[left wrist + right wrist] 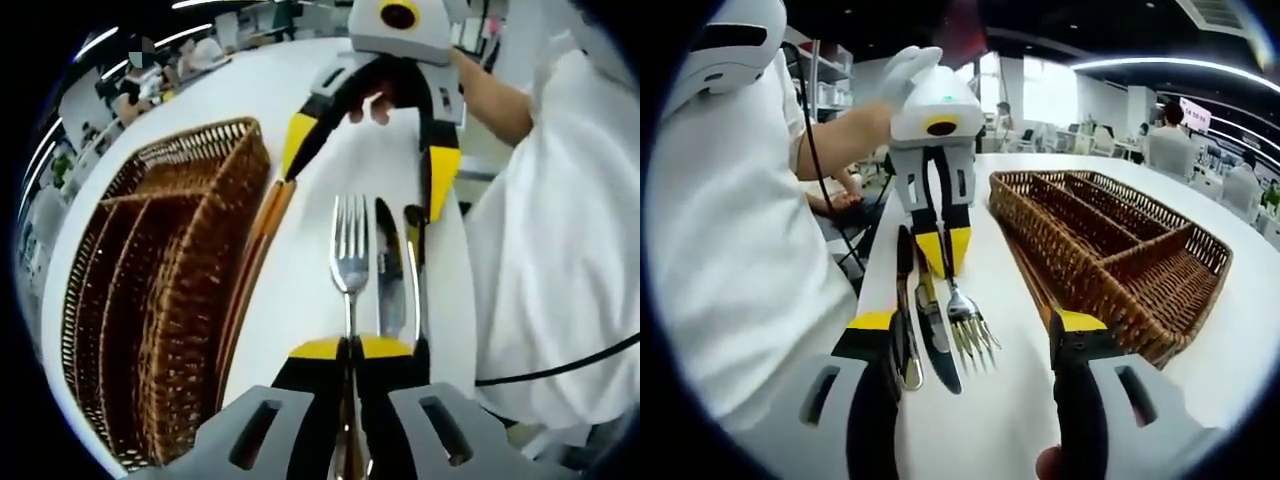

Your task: Arrange the knives, forks, and spoons in their matching storage slots by inserting each utensil handle-first until every utensil is classified and aligned in the correct compartment

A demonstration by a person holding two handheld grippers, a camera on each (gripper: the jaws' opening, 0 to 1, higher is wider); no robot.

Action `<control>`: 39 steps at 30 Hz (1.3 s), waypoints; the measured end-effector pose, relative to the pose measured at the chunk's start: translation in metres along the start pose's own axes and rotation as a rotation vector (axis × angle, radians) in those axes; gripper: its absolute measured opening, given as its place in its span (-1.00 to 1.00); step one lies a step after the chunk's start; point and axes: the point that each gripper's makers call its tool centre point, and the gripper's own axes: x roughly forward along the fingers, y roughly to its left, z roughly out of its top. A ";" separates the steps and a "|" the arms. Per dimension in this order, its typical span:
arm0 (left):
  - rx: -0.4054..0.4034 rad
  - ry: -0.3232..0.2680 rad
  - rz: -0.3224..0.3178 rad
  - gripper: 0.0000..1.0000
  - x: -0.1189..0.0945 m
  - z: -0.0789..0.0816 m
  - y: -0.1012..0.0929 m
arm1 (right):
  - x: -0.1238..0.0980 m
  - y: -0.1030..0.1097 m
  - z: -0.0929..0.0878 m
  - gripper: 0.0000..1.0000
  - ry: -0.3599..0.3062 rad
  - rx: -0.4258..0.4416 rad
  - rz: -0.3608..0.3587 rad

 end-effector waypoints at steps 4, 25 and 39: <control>-0.001 0.015 0.002 -0.94 -0.002 -0.002 0.001 | 0.000 0.000 0.001 0.23 0.001 -0.005 0.001; 0.008 0.001 -0.002 -0.97 -0.010 0.002 0.005 | -0.003 -0.003 0.004 0.23 0.003 -0.009 -0.005; 0.032 0.052 0.022 -0.98 -0.019 -0.002 0.013 | -0.003 -0.005 0.005 0.23 0.002 -0.010 -0.006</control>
